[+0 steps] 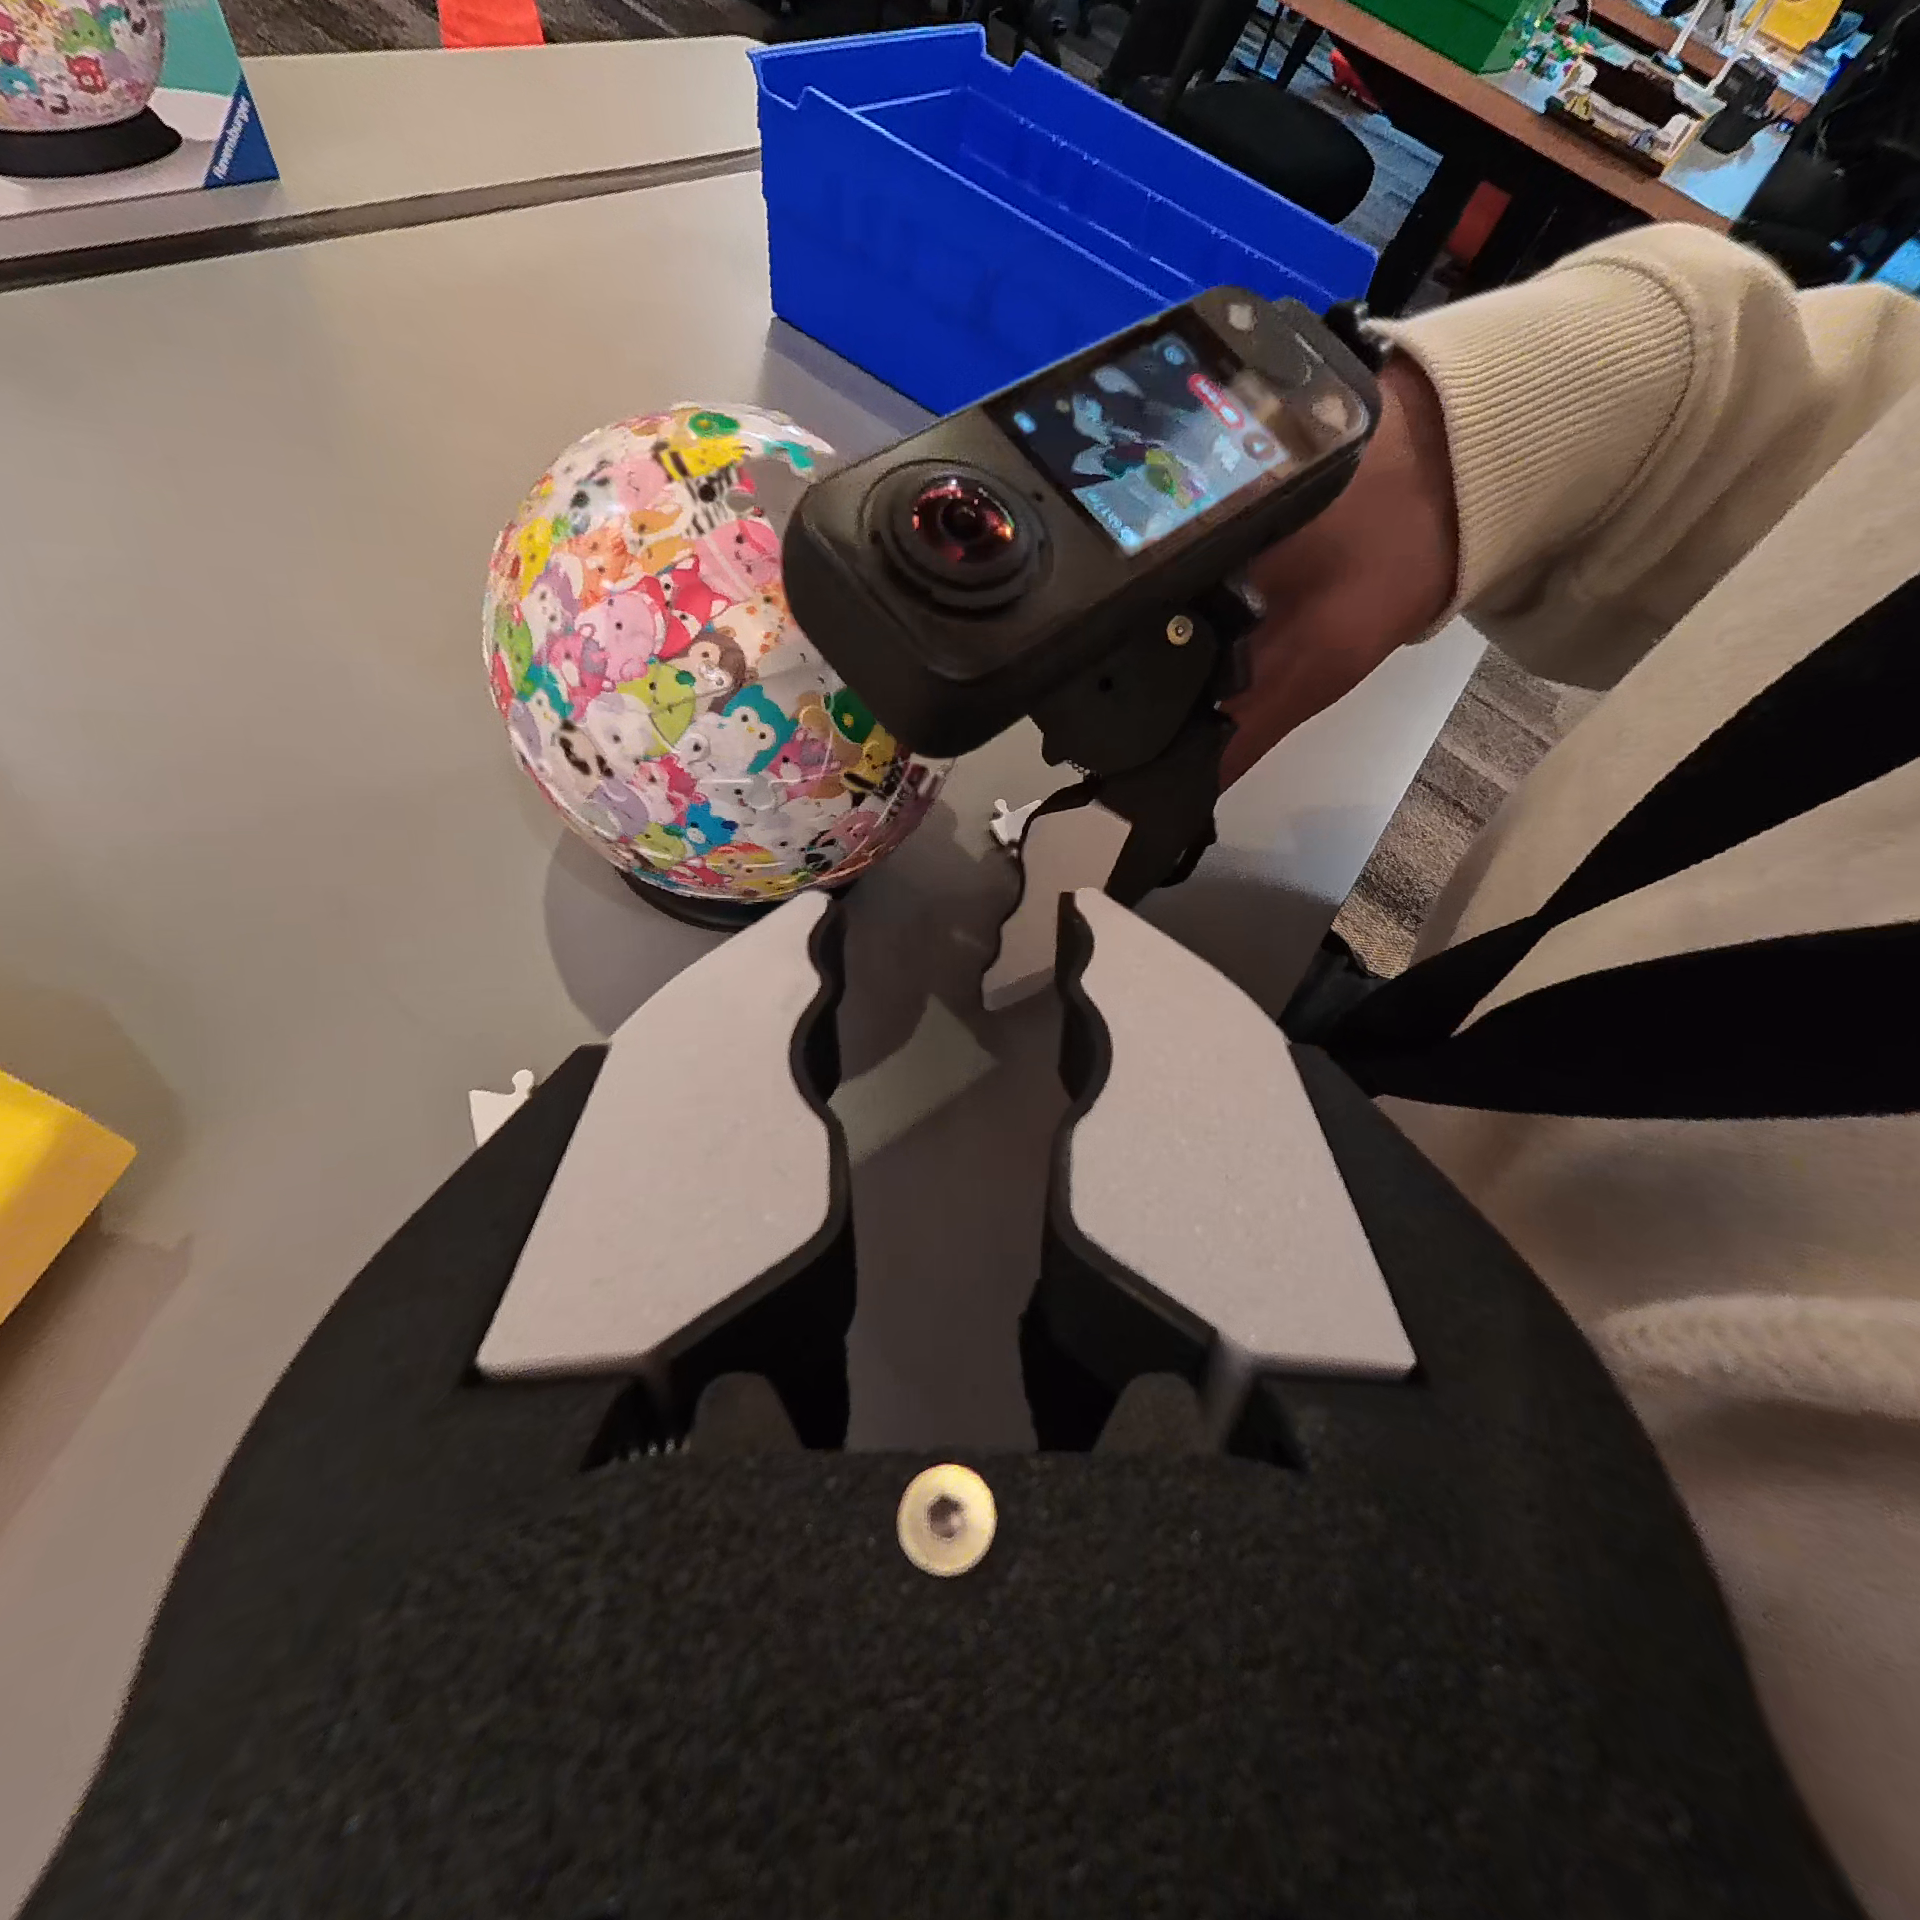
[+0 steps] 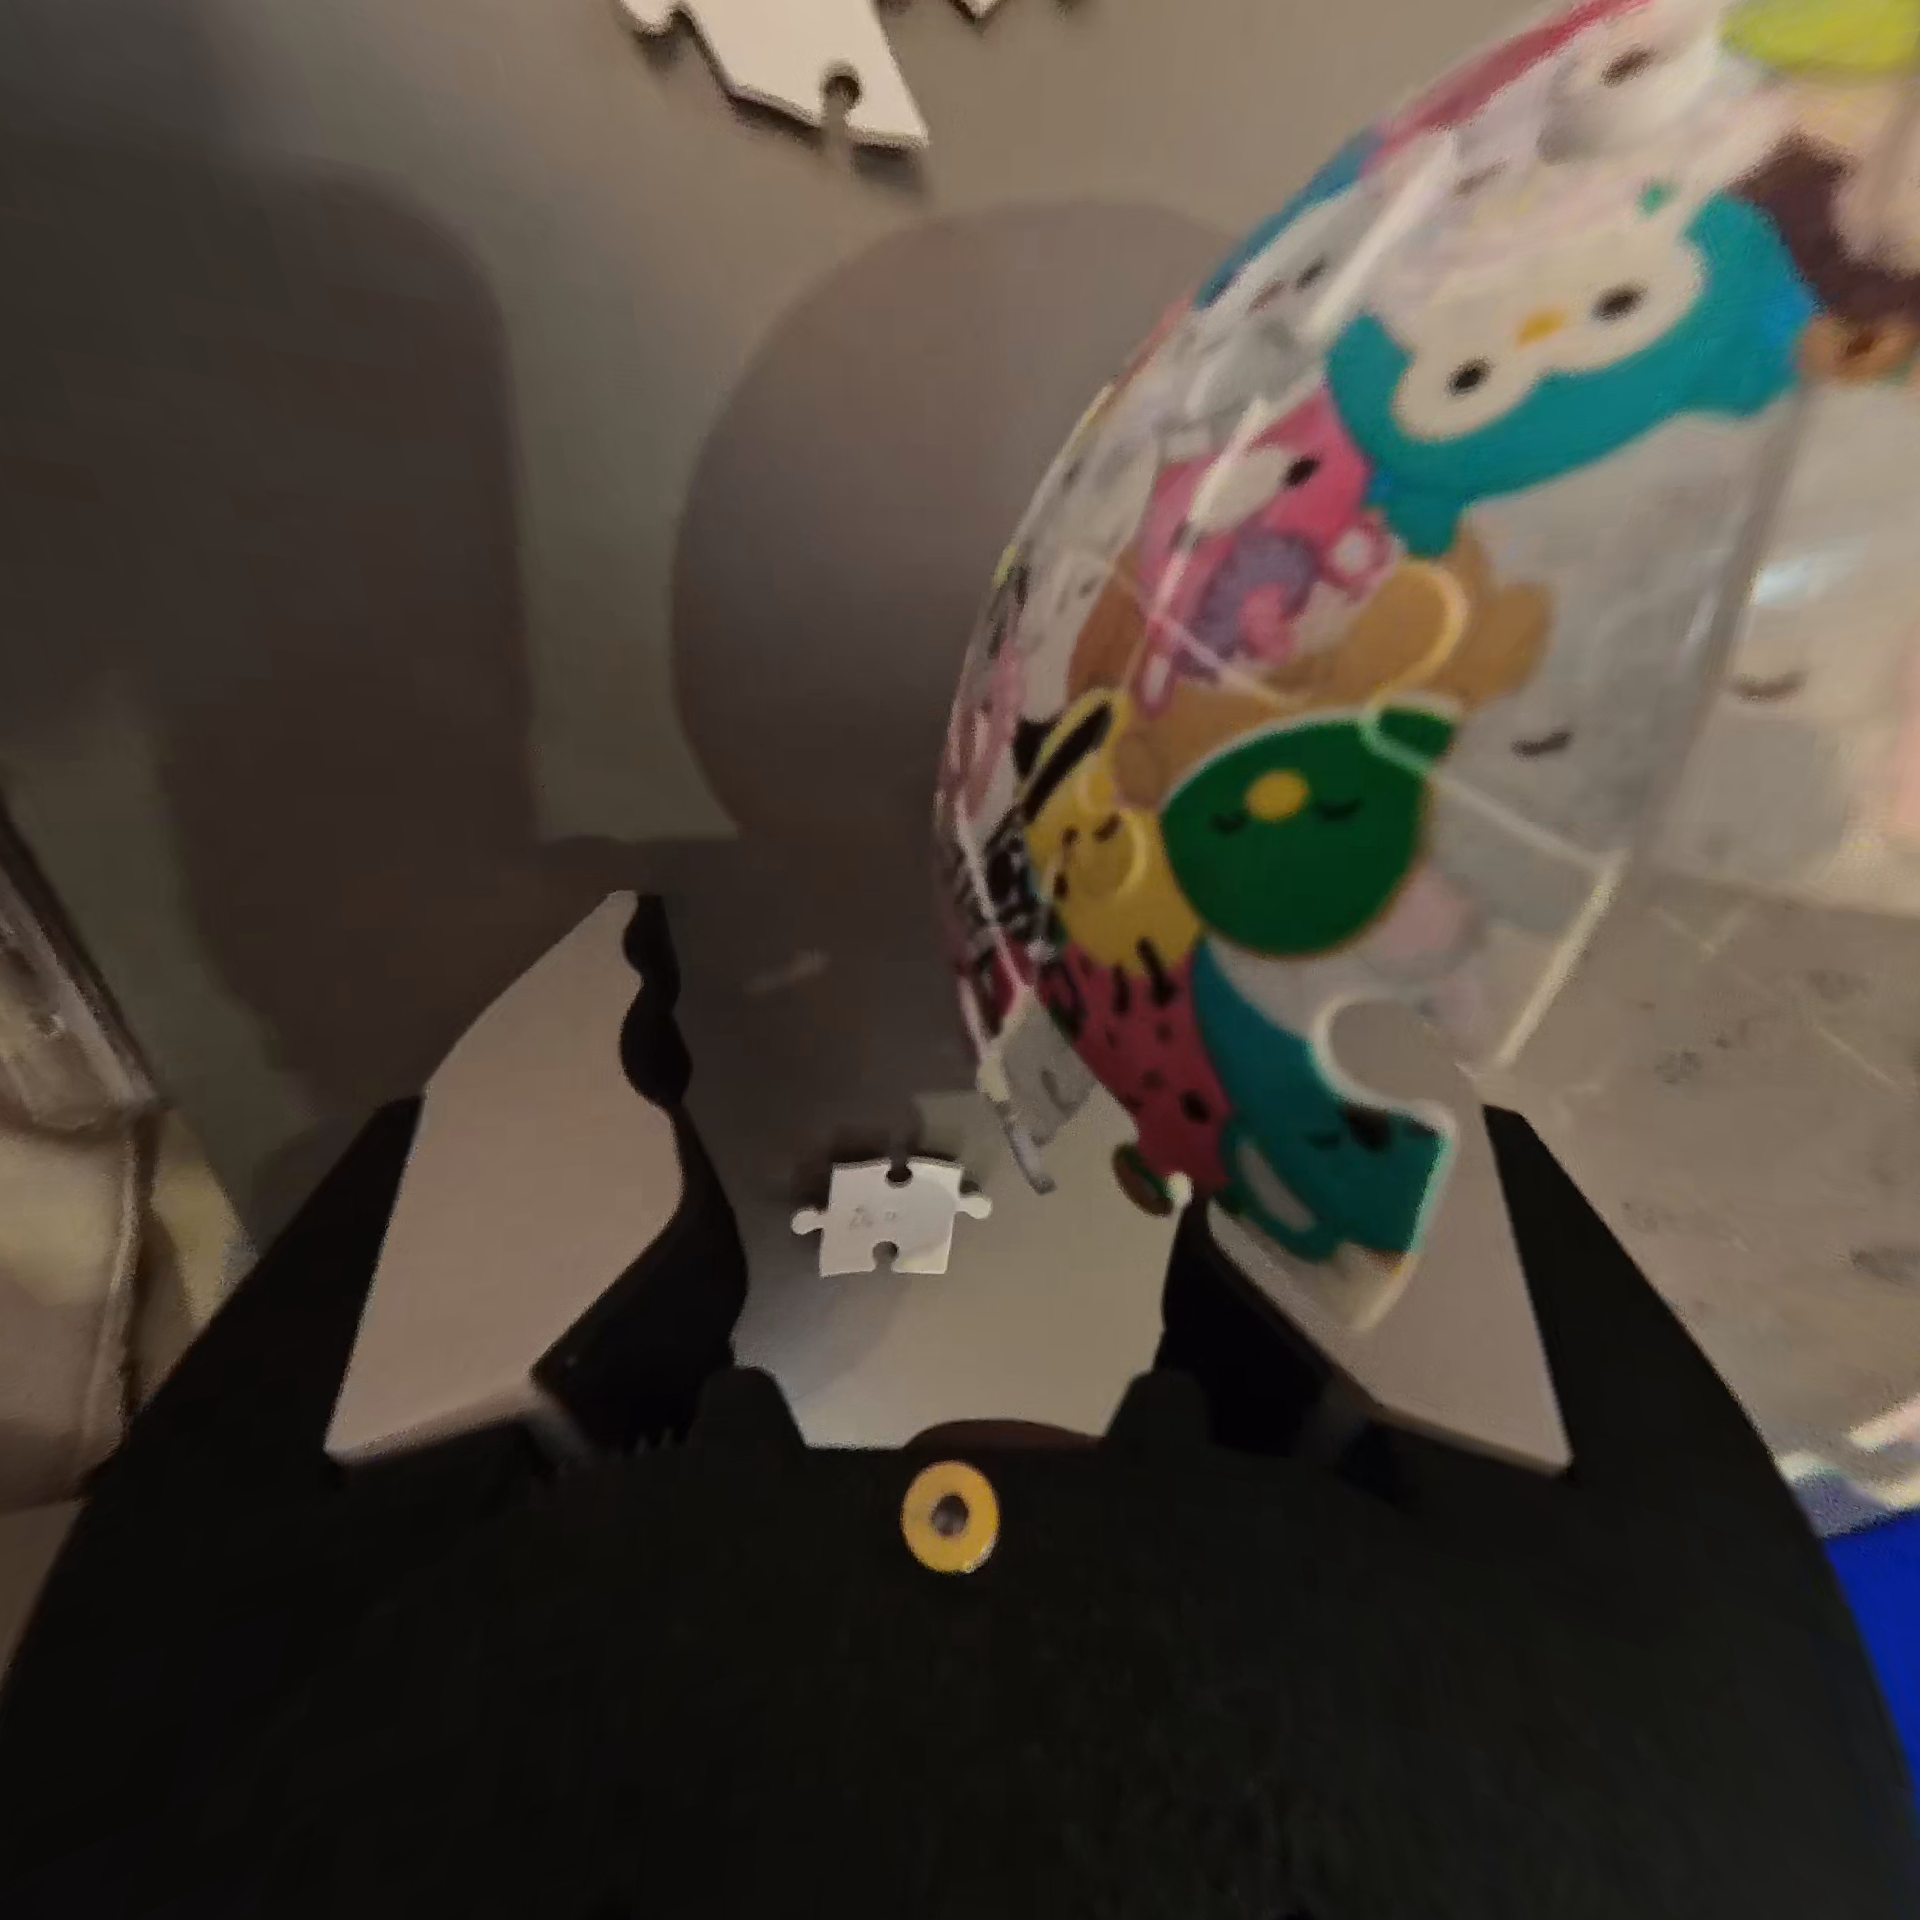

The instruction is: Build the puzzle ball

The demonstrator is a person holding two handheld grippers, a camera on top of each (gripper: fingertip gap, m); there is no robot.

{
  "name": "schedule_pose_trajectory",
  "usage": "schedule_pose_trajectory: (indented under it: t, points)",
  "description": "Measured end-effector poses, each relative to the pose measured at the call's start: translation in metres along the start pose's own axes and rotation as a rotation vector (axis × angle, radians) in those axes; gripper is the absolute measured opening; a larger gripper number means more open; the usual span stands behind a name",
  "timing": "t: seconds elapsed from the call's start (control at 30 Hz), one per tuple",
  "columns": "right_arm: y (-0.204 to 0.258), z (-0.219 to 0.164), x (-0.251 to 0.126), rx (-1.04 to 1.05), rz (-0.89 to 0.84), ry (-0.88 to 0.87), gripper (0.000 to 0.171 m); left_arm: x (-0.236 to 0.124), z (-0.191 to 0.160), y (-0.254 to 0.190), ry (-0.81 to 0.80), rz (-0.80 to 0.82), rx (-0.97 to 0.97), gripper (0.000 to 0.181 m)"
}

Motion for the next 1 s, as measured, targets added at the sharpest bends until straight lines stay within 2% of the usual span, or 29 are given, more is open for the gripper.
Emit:
schedule_pose_trajectory:
  t: [0.07,0.2,0.33,0.47,0.77,1.0]
  points:
    - [0.0,-0.001,0.001,0.024,0.006,-0.008,0.097,0.001,-0.001,-0.001,0.003,-0.006,0.004,0.038]
    - [-0.007,0.0,0.0,0.027,-0.038,-0.005,0.109,0.0,-0.003,0.001,0.007,-0.001,0.011,0.038]
    - [-0.008,-0.002,0.002,0.081,0.005,-0.015,0.11,-0.002,-0.002,0.002,0.004,-0.001,-0.001,0.038]
    - [-0.003,-0.004,0.004,0.031,0.037,0.012,0.116,-0.003,-0.002,0.003,0.004,-0.004,-0.002,0.039]
    - [-0.001,0.001,0.006,-0.015,0.074,0.026,0.115,-0.004,0.0,0.003,0.001,-0.004,-0.005,0.038]
    - [0.011,-0.001,0.001,-0.124,0.036,0.056,0.105,-0.002,0.0,0.0,0.003,-0.016,-0.008,0.039]
Point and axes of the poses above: each gripper's, where its closed fingertips meet, x out along the fingers, z out of its top, y = z × x across the jaws, the point moved 3 cm from there along -x, back along the fingers, and after that the axes turned 12 degrees about z, right-handed, at the moved point
